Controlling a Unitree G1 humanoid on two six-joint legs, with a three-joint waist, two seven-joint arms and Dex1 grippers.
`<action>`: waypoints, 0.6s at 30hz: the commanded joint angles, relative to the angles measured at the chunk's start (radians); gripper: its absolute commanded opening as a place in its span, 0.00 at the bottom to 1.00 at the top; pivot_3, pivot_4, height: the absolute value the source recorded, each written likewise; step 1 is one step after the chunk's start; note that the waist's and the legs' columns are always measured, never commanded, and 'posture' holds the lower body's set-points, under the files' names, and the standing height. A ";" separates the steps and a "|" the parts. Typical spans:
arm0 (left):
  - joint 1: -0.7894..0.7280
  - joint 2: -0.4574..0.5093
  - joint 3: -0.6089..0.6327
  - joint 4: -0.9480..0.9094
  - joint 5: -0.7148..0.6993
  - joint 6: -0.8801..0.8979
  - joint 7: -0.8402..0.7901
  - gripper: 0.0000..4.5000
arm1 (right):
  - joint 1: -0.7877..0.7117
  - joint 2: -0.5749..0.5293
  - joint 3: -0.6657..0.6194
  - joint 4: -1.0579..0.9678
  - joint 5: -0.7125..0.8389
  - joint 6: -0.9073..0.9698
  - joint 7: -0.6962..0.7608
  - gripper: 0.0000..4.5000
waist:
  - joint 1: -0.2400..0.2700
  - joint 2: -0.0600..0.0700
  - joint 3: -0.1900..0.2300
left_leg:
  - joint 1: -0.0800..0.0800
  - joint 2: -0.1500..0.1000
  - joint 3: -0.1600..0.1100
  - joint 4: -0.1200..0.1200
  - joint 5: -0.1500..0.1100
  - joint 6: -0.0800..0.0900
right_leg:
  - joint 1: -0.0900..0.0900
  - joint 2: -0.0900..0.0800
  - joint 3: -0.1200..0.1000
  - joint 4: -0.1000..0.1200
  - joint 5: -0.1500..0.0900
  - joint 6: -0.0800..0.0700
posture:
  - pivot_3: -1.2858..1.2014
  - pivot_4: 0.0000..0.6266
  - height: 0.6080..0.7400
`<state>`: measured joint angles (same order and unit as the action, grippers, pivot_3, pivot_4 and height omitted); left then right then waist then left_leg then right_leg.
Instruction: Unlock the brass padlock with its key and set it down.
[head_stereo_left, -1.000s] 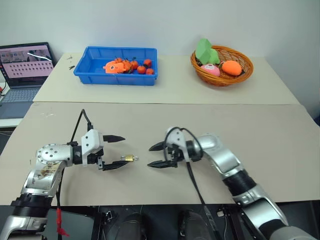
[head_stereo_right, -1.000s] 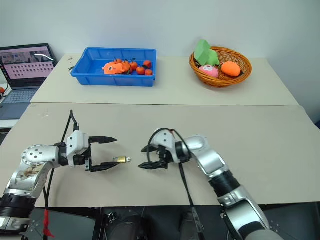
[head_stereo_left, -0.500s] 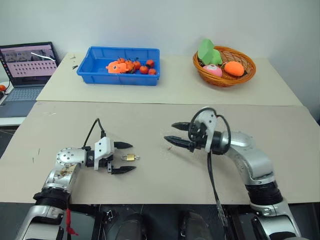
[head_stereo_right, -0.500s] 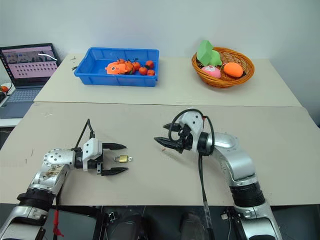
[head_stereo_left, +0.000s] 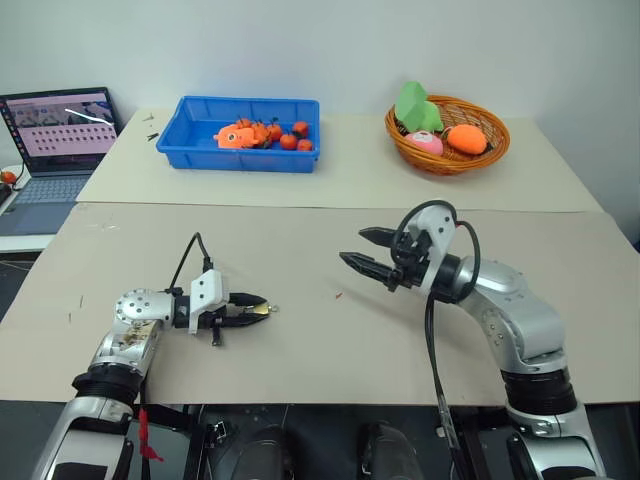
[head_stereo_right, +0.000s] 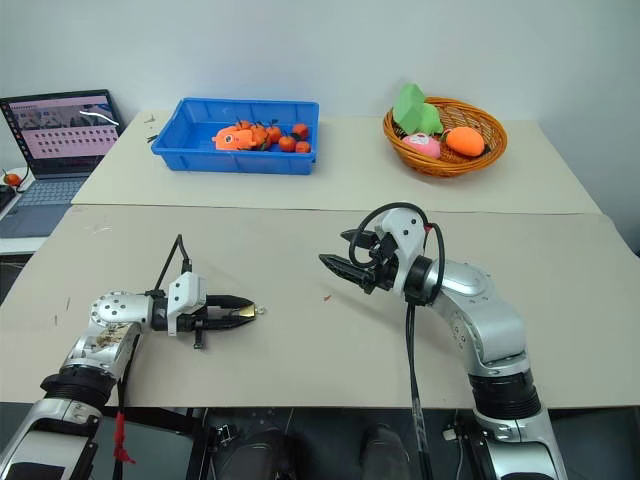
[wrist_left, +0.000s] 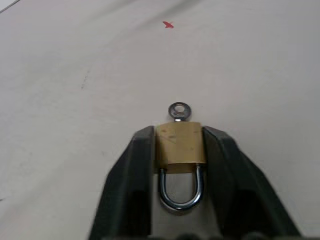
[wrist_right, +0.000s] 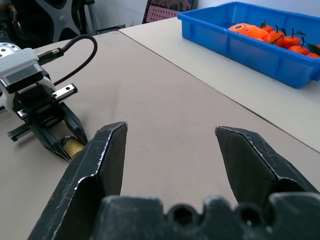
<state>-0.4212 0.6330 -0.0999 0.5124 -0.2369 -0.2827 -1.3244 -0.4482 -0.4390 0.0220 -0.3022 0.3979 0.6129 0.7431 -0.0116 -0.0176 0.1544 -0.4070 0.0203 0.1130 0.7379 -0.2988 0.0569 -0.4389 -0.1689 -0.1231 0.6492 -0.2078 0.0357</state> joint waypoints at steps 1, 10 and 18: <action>-0.006 -0.002 -0.006 0.029 0.037 0.006 0.017 0.19 | -0.010 -0.012 -0.017 -0.024 0.015 -0.013 -0.006 0.75 | 0.000 0.000 0.000 | 0.000 0.000 0.000 0.000 0.000 0.000 | 0.000 0.000 0.000 0.000 0.000 0.000 | 0.52 0.24 0.57; -0.071 0.001 0.003 -0.060 0.010 0.106 0.021 0.19 | 0.006 -0.059 0.094 0.021 -0.137 -0.077 -0.036 0.75 | 0.004 0.000 0.000 | -0.001 0.000 0.000 0.001 0.000 0.001 | -0.001 0.000 0.000 0.000 0.000 0.000 | 0.52 0.24 0.57; -0.142 0.044 0.003 -0.264 -0.043 0.341 -0.029 0.19 | 0.067 -0.028 0.169 0.198 -0.320 -0.185 -0.167 0.75 | -0.002 0.000 0.000 | -0.009 -0.001 0.001 0.002 -0.001 0.002 | -0.004 0.001 -0.001 0.000 0.000 0.003 | 0.52 0.24 0.57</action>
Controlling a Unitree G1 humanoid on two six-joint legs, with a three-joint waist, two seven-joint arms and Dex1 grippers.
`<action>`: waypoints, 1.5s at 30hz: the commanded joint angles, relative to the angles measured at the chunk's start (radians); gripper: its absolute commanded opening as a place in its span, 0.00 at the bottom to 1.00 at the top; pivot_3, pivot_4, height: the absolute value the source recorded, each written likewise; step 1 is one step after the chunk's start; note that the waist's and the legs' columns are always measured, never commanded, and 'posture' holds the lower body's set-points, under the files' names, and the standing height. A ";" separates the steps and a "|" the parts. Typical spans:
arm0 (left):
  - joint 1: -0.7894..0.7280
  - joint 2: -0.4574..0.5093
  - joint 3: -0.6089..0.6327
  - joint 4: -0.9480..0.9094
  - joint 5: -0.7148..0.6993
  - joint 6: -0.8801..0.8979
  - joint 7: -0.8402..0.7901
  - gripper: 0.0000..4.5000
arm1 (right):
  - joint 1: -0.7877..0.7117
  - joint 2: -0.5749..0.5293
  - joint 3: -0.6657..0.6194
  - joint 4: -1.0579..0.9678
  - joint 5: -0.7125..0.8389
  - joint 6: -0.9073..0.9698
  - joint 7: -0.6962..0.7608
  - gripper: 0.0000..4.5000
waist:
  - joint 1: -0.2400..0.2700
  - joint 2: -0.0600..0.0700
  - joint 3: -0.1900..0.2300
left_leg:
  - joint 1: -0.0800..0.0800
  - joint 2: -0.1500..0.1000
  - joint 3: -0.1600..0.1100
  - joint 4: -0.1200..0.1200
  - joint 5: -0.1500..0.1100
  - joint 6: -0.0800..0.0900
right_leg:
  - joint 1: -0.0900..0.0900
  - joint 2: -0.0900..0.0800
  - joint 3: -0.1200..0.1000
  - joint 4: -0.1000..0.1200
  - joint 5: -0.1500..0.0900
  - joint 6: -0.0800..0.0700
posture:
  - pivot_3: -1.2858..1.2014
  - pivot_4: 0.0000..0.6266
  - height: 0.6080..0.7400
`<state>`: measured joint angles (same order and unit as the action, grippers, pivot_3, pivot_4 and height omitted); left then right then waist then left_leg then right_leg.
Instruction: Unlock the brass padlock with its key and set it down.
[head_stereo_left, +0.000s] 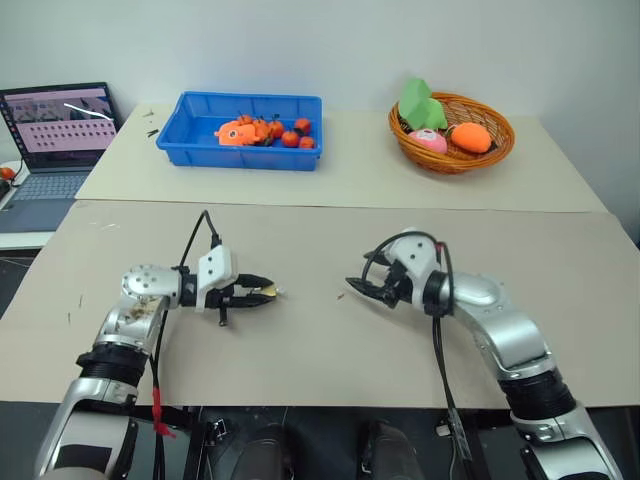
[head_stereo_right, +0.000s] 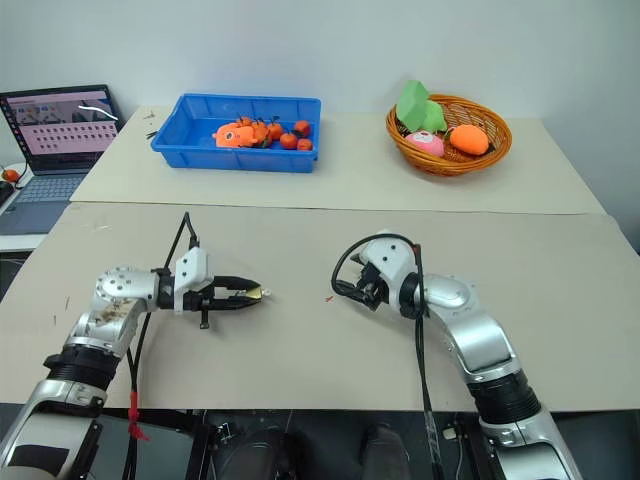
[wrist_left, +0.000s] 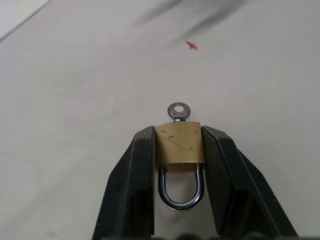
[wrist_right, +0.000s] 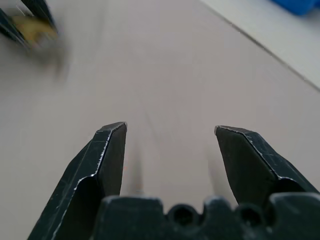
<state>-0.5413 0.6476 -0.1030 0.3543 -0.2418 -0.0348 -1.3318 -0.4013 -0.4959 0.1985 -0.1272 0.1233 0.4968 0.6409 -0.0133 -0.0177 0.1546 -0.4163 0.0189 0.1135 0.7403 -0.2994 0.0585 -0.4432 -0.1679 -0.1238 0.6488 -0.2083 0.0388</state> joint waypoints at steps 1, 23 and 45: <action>-0.025 0.034 0.008 -0.130 -0.047 0.124 -0.025 0.19 | 0.025 0.036 -0.005 0.029 -0.057 -0.078 -0.075 0.75 | -0.002 0.000 0.000 | 0.000 0.000 0.000 -0.001 0.000 0.000 | 0.000 0.000 0.000 -0.001 0.000 0.001 | 0.52 0.24 0.57; -0.169 0.050 0.037 -0.193 -0.124 0.346 -0.016 0.19 | 0.139 -0.089 0.068 -0.245 -0.461 -0.511 -0.201 0.75 | -0.004 0.001 0.001 | 0.001 0.000 0.000 0.001 0.000 -0.001 | 0.000 0.000 0.001 -0.001 -0.003 0.003 | 0.52 0.24 0.57; -0.241 -0.032 -0.005 -0.147 -0.109 0.354 -0.028 0.19 | -0.213 -0.228 0.221 0.161 -1.131 -1.207 -0.767 0.75 | -0.006 0.000 0.001 | 0.000 0.000 0.001 0.006 0.000 -0.001 | -0.001 0.000 0.001 0.001 -0.009 0.010 | 0.52 0.24 0.57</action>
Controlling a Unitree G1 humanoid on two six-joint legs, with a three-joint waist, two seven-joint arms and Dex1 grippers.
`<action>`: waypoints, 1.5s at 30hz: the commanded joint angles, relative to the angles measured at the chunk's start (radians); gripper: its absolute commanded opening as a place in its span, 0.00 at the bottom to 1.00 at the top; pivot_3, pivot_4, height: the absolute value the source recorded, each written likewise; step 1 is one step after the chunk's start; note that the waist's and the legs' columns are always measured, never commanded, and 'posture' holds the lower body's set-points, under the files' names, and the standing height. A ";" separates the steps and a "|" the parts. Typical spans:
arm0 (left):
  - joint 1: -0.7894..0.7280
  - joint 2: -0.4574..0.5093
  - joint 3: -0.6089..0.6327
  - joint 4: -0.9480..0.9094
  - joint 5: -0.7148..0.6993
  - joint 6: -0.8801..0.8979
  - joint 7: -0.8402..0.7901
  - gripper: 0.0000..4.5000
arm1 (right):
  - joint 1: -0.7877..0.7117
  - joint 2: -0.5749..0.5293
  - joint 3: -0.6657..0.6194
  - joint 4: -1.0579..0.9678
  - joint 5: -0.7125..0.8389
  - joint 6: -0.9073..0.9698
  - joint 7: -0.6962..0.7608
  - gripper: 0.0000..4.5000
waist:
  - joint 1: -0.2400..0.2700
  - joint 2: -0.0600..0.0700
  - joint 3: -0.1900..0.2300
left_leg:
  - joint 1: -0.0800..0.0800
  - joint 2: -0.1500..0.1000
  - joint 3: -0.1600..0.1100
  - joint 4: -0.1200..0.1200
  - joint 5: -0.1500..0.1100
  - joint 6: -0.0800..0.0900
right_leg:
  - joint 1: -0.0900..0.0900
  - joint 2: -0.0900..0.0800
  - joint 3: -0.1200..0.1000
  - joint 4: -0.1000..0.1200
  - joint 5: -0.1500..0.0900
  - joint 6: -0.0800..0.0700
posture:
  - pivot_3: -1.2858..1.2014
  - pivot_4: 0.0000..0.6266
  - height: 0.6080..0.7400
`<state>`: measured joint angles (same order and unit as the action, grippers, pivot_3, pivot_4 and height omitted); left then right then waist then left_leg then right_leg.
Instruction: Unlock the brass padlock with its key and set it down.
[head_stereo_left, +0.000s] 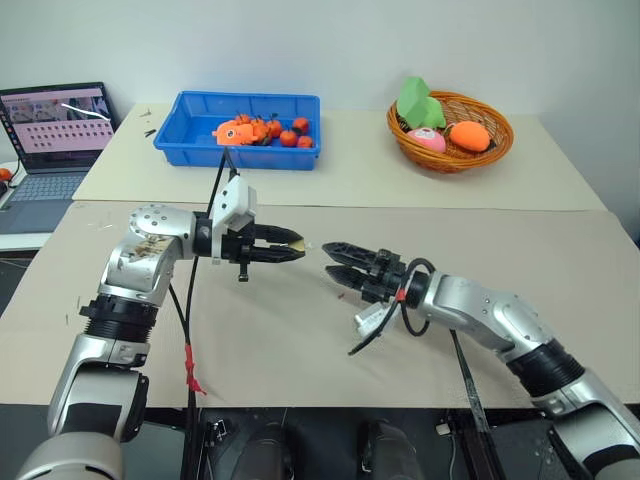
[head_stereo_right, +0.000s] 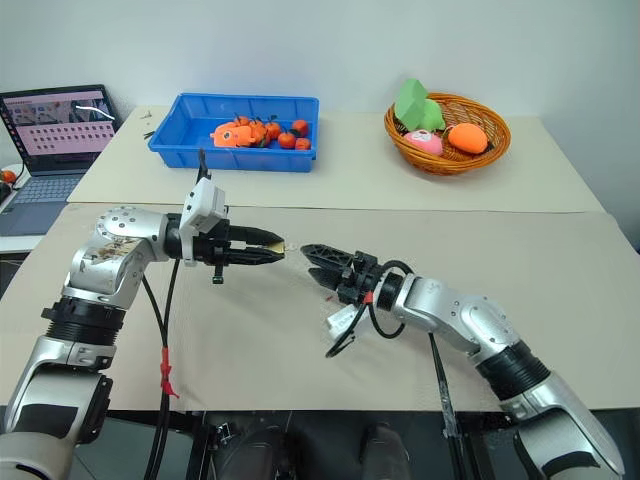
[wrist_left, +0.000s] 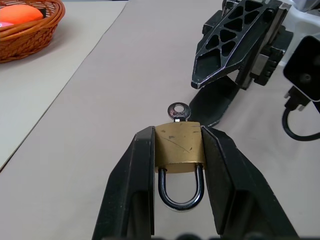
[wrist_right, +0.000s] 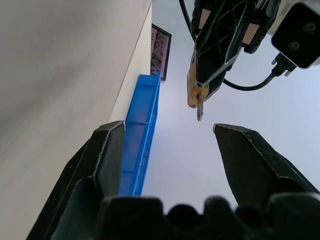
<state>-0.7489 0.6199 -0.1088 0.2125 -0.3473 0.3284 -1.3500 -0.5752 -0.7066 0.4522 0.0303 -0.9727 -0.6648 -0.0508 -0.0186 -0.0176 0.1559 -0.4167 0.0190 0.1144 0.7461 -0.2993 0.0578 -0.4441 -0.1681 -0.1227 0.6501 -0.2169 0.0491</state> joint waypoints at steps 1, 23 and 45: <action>-0.034 -0.005 0.000 -0.006 -0.003 -0.008 -0.010 0.19 | -0.045 -0.021 -0.032 0.009 -0.043 -0.054 -0.086 0.75 | -0.001 0.000 0.000 | 0.000 0.000 0.000 0.000 0.000 0.000 | 0.000 0.000 0.000 0.000 0.000 0.000 | 0.52 0.24 0.57; -0.053 -0.026 -0.034 -0.001 0.009 -0.021 -0.049 0.19 | -0.120 0.011 -0.006 0.083 -0.115 -0.099 -0.141 0.75 | -0.011 0.000 0.000 | -0.010 0.000 0.001 0.004 0.000 0.000 | -0.012 -0.001 0.001 0.013 0.003 -0.007 | 0.52 0.24 0.57; -0.050 -0.011 -0.031 0.009 0.027 -0.043 -0.076 0.19 | -0.123 0.015 -0.009 0.084 -0.121 -0.100 -0.137 0.03 | -0.023 0.000 0.000 | -0.010 0.000 0.001 0.004 0.000 0.000 | -0.012 -0.001 0.002 0.014 0.003 -0.007 | 0.52 0.24 0.57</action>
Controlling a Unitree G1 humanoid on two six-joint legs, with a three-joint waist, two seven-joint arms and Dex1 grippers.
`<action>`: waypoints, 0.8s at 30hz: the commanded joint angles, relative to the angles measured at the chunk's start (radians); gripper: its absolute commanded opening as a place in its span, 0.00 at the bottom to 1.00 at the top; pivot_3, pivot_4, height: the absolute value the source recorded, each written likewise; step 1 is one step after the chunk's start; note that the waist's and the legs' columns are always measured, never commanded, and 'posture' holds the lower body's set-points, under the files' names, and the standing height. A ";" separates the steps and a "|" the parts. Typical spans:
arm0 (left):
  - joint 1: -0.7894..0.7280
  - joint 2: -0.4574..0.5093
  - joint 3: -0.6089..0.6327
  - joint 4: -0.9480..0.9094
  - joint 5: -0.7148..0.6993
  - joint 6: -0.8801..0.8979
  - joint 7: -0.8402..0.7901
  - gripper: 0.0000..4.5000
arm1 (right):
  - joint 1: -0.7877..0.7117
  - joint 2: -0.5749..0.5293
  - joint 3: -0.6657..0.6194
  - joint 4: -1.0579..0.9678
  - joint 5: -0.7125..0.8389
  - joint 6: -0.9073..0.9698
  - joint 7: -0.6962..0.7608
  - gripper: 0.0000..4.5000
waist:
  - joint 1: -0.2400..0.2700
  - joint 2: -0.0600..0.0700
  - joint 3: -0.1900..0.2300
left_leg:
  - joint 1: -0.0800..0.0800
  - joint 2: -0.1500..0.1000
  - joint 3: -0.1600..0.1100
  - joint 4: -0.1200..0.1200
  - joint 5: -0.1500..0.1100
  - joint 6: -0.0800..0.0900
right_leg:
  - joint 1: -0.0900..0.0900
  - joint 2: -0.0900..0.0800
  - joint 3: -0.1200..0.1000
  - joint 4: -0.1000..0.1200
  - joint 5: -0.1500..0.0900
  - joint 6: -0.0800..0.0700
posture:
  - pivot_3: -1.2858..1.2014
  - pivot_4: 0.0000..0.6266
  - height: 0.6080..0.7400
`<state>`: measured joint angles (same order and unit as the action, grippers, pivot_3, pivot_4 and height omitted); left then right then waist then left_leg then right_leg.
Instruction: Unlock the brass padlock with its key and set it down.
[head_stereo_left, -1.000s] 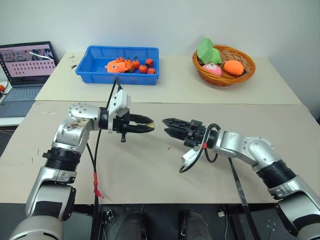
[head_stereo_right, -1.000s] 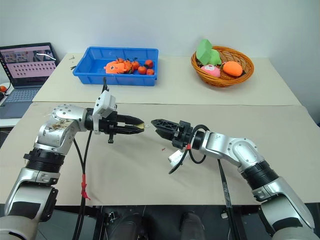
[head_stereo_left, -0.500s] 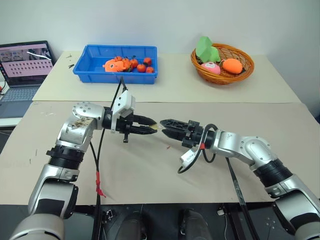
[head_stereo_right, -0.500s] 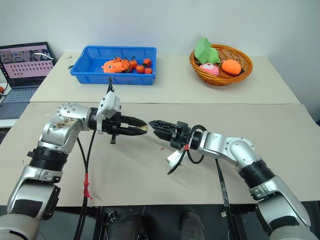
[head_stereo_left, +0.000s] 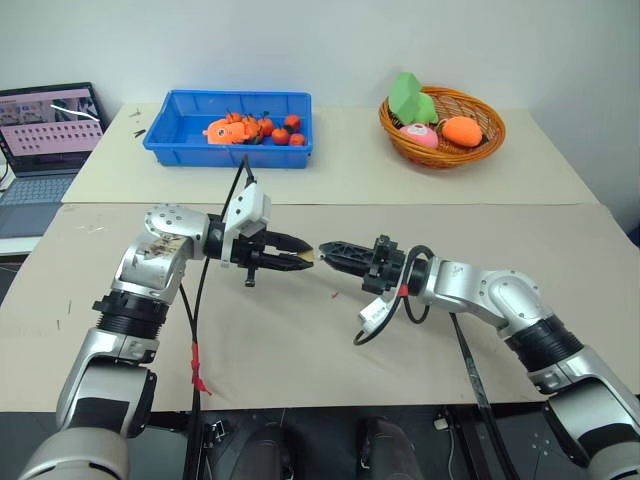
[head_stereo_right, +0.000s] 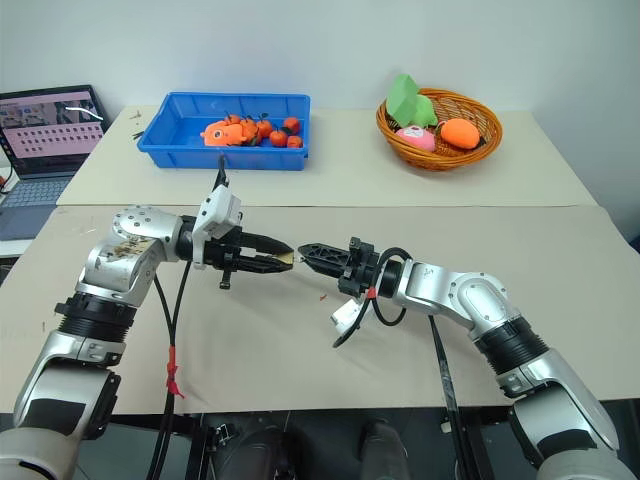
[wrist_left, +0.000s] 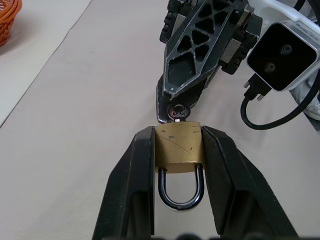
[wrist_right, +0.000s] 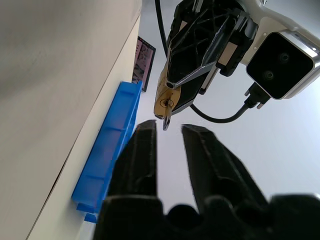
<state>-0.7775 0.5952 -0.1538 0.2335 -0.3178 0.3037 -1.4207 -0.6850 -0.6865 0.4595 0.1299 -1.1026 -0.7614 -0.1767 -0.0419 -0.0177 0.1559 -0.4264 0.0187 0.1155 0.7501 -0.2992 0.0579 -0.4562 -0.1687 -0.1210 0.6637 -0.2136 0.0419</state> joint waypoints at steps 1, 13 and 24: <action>-0.023 0.013 0.015 -0.009 -0.001 -0.020 -0.005 0.19 | -0.014 -0.005 -0.017 -0.015 0.009 -0.003 -0.011 0.03 | 0.000 0.000 0.000 | 0.000 0.000 0.000 0.000 0.000 0.000 | 0.000 0.000 0.000 0.000 0.000 0.000 | 0.52 0.24 0.57; -0.025 0.005 0.018 -0.009 -0.004 -0.013 0.004 0.19 | -0.008 0.002 -0.008 -0.015 0.017 -0.004 0.015 0.03 | 0.000 0.000 0.000 | 0.000 0.000 0.000 0.000 0.000 0.000 | 0.000 0.000 0.000 0.000 0.000 0.000 | 0.52 0.24 0.57; -0.021 0.010 0.022 -0.015 -0.005 -0.009 0.010 0.19 | -0.003 0.013 -0.016 -0.021 0.037 -0.003 0.019 0.30 | 0.000 0.000 0.000 | 0.000 0.000 0.000 0.000 0.000 0.000 | 0.000 0.000 0.000 0.000 0.000 0.000 | 0.52 0.24 0.57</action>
<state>-0.7777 0.5961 -0.1537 0.2348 -0.3148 0.3034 -1.4135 -0.6848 -0.6760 0.4610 0.1311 -1.0873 -0.7622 -0.1520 -0.0418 -0.0177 0.1559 -0.4264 0.0187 0.1155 0.7502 -0.2992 0.0579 -0.4562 -0.1688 -0.1208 0.6638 -0.2135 0.0418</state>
